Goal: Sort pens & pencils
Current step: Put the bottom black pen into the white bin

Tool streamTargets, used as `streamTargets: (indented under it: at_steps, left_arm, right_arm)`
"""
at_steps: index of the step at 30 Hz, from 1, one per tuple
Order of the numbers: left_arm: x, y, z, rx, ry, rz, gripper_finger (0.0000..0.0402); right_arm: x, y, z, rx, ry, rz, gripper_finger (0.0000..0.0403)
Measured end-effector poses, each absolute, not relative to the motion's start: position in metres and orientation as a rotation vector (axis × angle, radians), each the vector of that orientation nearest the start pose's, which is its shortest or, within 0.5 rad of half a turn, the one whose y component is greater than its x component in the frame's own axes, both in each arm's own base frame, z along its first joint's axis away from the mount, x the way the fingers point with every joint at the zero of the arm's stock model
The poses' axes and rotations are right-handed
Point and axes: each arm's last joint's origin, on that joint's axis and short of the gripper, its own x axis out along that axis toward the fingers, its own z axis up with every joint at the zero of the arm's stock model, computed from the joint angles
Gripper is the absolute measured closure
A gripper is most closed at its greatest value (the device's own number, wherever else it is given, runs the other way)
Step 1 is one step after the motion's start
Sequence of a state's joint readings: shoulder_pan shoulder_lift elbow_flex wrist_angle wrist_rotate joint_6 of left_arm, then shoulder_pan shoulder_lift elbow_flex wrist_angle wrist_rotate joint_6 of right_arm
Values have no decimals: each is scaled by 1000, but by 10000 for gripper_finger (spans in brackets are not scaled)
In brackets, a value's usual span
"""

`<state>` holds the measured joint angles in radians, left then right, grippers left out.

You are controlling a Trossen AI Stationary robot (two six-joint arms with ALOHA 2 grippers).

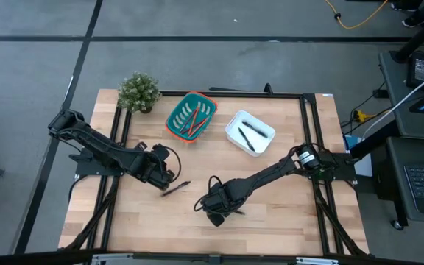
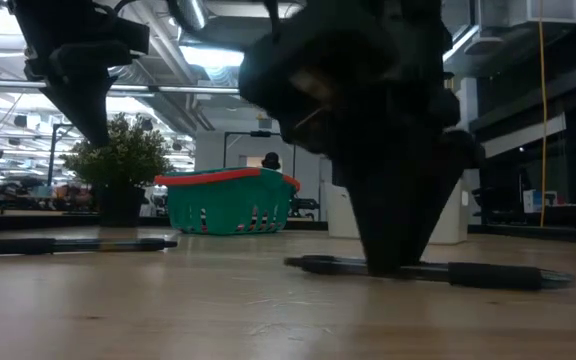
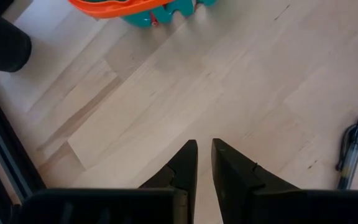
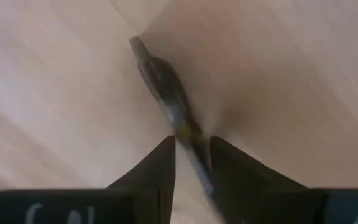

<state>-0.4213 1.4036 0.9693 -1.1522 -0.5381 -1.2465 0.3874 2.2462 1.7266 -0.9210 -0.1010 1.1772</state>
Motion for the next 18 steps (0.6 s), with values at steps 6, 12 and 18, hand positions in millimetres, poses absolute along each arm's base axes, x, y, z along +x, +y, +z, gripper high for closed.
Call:
streamTargets:
  at_steps: [6,12,18]
  left_arm:
    - [209,-77,223,-304,1063,876,359]
    - [209,-77,223,-297,1066,872,359]
    - [209,-77,223,-296,1066,869,359]
  right_arm:
    - [406,169,145,738,1462,-482,299]
    - [405,169,145,731,1465,-484,299]
    - [405,172,136,722,1493,-490,299]
